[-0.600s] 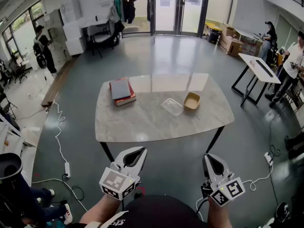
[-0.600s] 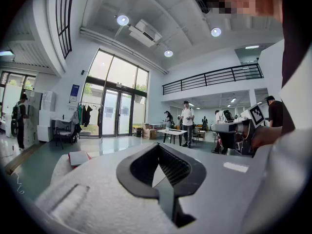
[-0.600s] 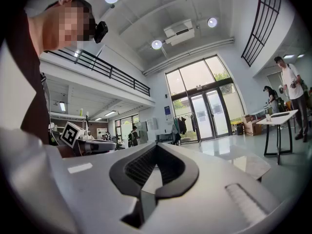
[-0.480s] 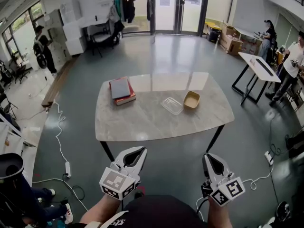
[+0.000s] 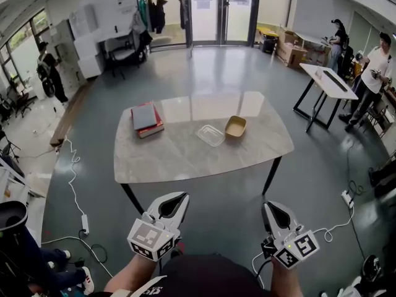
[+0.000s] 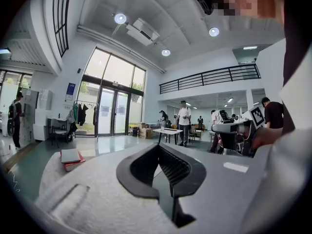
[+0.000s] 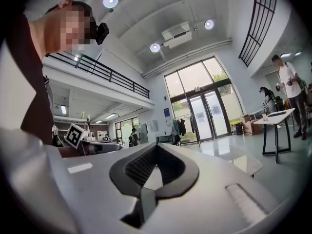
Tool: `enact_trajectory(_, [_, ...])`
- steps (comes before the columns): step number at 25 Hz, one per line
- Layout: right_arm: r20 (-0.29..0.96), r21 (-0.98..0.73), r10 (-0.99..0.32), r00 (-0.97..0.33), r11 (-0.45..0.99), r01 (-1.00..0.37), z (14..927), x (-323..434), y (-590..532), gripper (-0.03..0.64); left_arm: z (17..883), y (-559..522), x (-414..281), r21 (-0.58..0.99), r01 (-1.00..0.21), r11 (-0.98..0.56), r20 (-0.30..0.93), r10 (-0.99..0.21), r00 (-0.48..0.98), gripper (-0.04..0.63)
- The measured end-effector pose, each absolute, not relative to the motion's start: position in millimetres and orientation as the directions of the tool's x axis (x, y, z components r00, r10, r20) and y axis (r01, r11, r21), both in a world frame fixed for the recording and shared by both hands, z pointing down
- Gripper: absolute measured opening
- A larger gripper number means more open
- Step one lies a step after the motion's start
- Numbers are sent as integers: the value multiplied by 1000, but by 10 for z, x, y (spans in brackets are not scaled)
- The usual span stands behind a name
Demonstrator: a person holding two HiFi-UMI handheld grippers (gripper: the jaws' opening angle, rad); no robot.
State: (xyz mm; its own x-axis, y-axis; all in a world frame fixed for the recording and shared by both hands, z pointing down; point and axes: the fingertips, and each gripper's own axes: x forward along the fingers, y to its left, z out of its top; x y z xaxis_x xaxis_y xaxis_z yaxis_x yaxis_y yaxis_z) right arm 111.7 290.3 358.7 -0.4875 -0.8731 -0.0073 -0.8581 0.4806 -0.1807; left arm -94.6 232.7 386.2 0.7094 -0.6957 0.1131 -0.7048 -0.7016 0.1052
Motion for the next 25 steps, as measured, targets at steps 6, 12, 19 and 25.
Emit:
enact_trajectory(6, [-23, -203, -864, -504, 497, -843, 3594, 1385, 3065, 2, 3821, 2430, -658, 91, -710, -698, 111, -701, 704, 0])
enact_trajectory(12, [-23, -247, -858, -513, 502, -829, 3660, 1515, 3019, 2, 3865, 2431, -527, 86, -711, -697, 130, -700, 702, 0])
enact_trajectory(19, [9, -278, -841, -541, 518, -809, 3814, 1398, 2702, 2, 3978, 2119, -580, 102, -720, -687, 141, -706, 694, 0])
enact_trajectory(25, [30, -294, -842, -538, 507, -810, 3882, 1377, 2188, 2, 4018, 1528, -602, 93, -717, -691, 148, -703, 696, 0])
